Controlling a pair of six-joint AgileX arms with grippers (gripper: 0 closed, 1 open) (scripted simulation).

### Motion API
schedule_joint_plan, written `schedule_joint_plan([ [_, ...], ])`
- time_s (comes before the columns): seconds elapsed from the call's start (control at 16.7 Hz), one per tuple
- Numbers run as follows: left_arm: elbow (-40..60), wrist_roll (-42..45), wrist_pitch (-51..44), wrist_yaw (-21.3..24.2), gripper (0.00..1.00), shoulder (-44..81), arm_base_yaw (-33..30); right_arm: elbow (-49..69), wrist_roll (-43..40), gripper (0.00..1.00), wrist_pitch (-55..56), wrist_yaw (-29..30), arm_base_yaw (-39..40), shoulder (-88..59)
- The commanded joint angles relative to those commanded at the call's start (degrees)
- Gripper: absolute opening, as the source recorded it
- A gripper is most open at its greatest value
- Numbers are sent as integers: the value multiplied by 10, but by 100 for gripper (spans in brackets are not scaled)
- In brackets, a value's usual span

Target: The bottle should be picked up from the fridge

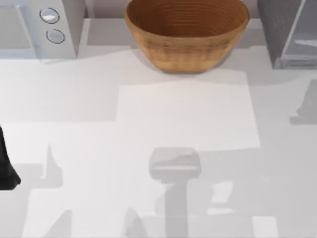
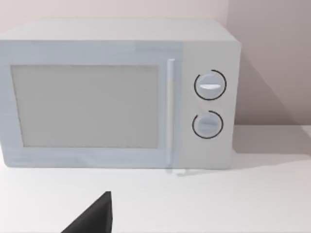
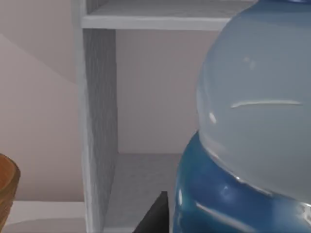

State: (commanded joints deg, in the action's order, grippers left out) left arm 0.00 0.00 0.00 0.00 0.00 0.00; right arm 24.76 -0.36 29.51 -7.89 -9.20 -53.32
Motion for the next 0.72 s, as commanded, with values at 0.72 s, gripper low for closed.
schedule_joint_plan([
  [0.72,0,0,0,0,100,0,0,-243,4,0,-289,77,90,523],
])
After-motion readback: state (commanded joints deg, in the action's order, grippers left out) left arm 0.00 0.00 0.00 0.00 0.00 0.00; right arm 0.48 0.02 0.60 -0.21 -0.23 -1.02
